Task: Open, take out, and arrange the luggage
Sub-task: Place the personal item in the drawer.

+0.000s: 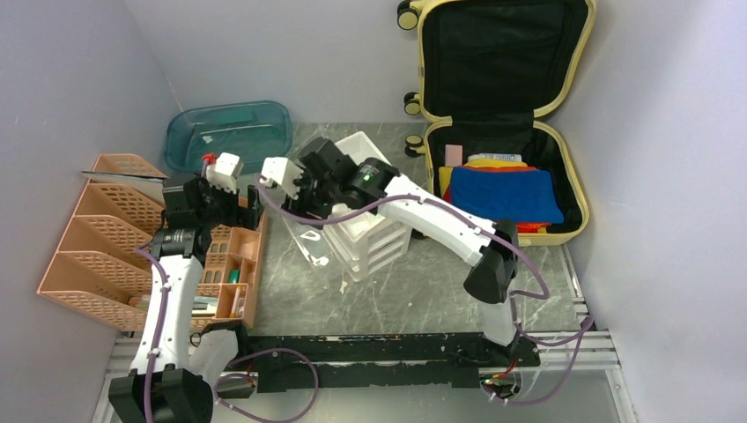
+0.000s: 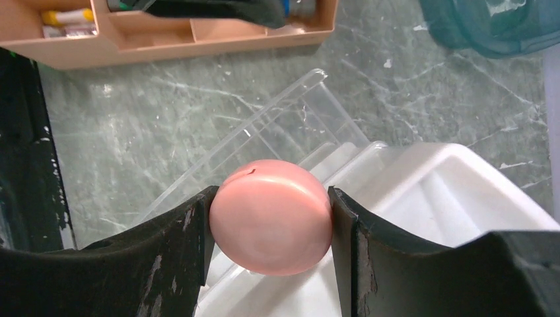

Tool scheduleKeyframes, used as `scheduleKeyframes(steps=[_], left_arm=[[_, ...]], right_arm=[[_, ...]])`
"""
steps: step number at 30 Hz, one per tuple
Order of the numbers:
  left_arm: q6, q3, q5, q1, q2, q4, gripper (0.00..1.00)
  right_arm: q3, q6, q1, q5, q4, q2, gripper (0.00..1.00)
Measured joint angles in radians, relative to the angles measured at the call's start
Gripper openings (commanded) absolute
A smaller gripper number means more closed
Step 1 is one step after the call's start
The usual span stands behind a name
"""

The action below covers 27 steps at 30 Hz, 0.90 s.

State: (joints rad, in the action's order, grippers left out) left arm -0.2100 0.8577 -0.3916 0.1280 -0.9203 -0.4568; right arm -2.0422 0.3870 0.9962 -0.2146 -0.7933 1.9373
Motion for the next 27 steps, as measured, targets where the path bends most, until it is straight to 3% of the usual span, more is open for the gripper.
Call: scheduleKeyframes(steps=[11,27], left_arm=[[0.017,-0.001,-0.027,0.036,0.009,0.005,1.0],[0.018,-0.001,-0.032,0.045,0.009,0.005,1.0]], right_arm=[[0.087,0.051,0.121,0.264,0.009,0.019,0.64],[0.097,0.053,0.136,0.368,0.038,0.108,0.69]])
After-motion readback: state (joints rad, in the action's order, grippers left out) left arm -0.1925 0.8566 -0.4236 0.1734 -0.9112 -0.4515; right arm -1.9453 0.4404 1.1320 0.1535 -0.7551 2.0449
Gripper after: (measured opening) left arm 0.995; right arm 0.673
